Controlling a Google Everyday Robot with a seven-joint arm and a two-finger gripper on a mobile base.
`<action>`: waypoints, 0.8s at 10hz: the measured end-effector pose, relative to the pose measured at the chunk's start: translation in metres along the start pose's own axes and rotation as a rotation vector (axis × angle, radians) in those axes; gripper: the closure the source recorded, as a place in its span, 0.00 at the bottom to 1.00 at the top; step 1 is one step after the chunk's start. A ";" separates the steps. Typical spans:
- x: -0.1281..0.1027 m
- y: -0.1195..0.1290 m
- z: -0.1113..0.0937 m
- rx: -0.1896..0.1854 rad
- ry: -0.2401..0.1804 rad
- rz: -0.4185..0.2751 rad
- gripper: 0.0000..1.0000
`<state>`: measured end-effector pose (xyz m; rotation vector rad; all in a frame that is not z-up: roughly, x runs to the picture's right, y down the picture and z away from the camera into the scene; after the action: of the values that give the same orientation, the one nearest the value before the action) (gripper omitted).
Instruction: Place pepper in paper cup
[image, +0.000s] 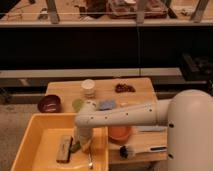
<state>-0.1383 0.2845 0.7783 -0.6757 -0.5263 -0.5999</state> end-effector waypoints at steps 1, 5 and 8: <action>0.000 0.000 0.000 0.000 0.001 -0.001 0.83; -0.003 0.003 0.002 0.015 0.006 -0.076 1.00; -0.005 0.004 -0.003 0.026 0.008 -0.085 1.00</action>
<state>-0.1387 0.2872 0.7714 -0.6284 -0.5568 -0.6738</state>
